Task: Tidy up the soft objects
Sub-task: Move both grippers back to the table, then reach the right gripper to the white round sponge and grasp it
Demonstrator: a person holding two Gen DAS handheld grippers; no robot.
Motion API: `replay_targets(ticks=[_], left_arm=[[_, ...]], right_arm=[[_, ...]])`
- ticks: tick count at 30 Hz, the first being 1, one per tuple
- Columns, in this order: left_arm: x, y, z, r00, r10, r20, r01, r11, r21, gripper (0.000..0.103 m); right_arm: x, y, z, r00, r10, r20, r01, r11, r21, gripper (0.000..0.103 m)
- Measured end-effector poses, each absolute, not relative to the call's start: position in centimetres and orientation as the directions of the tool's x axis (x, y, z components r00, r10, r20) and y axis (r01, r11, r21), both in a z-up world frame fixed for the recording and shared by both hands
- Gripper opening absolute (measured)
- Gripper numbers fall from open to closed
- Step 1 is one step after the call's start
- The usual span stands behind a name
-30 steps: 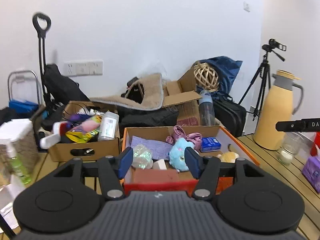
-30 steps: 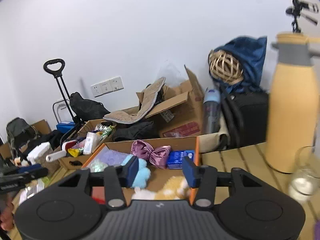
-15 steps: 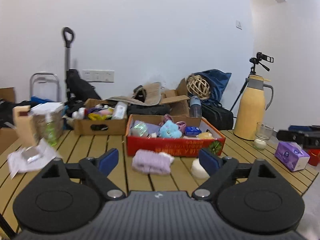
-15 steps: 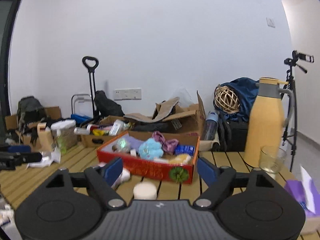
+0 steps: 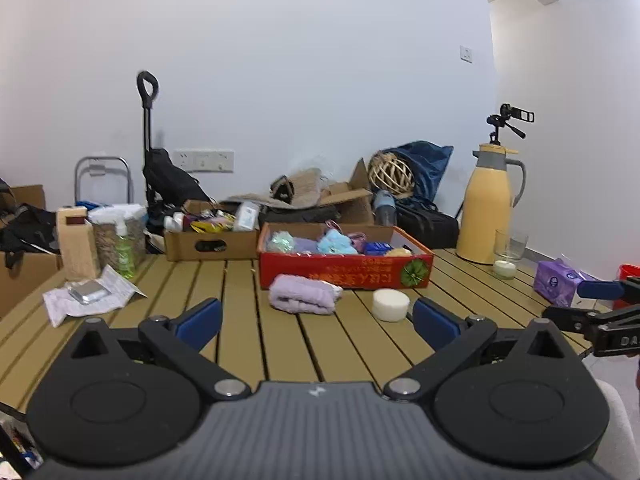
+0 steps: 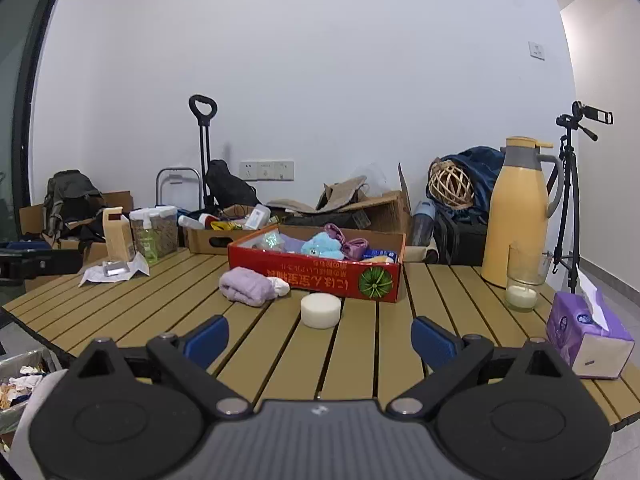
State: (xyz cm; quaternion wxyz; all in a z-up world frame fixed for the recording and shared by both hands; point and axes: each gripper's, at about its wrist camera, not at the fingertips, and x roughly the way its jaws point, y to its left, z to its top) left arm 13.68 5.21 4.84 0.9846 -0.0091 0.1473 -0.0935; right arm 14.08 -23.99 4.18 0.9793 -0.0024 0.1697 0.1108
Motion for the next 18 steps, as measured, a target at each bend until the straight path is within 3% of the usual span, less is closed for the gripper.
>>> replay_targets(ticks=[8,13,18], left_arm=[[19.2,3.8,1.8,0.889,-0.238,-0.392,0.232,0.971,-0.062,0.103],[24.2,3.3,1.1,0.878,-0.256,-0.405,0.236,0.967,-0.099,0.103],[29.9,2.4,0.5,0.849,-0.276,-0.451,0.254,0.961,-0.110,0.103]], right_arm=[[18.3,-24.3,2.1,0.909,0.186,-0.373,-0.163,0.982,0.091,0.096],[22.8,-24.1,0.1,0.879,0.217,-0.425,-0.178,0.976,0.129,0.093],[28.5,-23.6,-1.0,0.842,0.244,-0.480,-0.177,0.967,0.181,0.081]])
